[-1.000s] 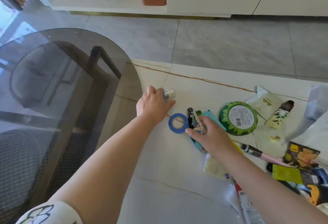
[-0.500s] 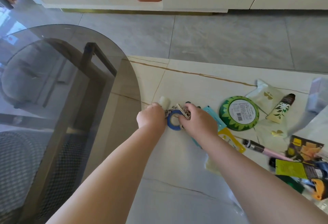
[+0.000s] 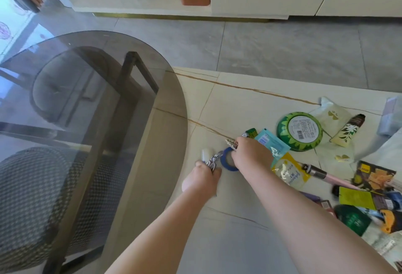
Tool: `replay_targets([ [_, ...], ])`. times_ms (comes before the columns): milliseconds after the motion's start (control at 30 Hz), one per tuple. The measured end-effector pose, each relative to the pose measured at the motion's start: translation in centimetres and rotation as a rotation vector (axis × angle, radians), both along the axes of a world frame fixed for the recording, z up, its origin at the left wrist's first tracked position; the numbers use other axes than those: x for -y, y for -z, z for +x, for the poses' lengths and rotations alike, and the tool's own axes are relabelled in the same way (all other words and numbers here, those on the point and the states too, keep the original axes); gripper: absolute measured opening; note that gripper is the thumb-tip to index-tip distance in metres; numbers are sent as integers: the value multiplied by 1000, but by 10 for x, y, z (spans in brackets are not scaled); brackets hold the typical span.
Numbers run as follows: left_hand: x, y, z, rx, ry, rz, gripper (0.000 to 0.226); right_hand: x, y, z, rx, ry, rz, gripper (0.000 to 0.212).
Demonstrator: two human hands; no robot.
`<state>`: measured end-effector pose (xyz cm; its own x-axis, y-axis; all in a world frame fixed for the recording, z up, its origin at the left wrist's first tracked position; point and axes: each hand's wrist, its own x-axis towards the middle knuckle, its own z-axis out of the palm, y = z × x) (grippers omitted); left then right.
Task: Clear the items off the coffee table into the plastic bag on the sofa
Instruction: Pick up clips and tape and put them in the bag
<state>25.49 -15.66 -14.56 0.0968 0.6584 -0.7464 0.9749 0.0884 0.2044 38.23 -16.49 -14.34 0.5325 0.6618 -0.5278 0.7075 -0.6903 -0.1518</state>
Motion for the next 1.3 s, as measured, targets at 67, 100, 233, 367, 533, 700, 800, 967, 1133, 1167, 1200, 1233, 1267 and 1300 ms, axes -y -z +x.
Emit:
replay_targets([
  [67, 9, -7, -5, 14, -52, -26, 45, 15, -5, 2, -11, 16, 16, 20],
  [100, 13, -13, -6, 12, -51, -34, 46, 24, -9, 4, -40, 46, 17, 21],
  [233, 27, -42, -13, 9, 59, -43, 38, 59, -32, 11, -237, 246, 55, 19],
  [367, 45, -90, -10, 53, -13, -21, 40, 98, -67, 31, -416, 420, 131, 17],
  [533, 85, -166, 5, 110, 33, -38, 42, 154, -139, 51, -557, 636, 203, 32],
  [700, 128, -246, 25, 212, 27, -22, 44, 208, -219, 60, -625, 802, 246, 32],
  [800, 152, -290, 38, 338, 38, -46, 40, 236, -261, 67, -665, 889, 334, 34],
  [967, 187, -347, 49, 476, 49, -136, 32, 285, -314, 50, -801, 1080, 372, 35],
  [1133, 212, -392, 50, 544, 149, -215, 26, 335, -362, 20, -912, 1231, 553, 13],
  [1167, 216, -396, 49, 570, 178, -218, 22, 346, -370, 15, -897, 1271, 596, 11],
  [1200, 223, -404, 47, 584, 207, -235, 19, 358, -378, 9, -861, 1305, 615, 11],
  [1233, 228, -408, 45, 606, 240, -247, 18, 369, -383, 4, -830, 1345, 637, 14],
  [1267, 235, -413, 43, 617, 266, -269, 20, 382, -390, -1, -805, 1381, 658, 15],
  [1300, 241, -415, 42, 648, 286, -295, 24, 395, -395, -6, -792, 1420, 694, 16],
])
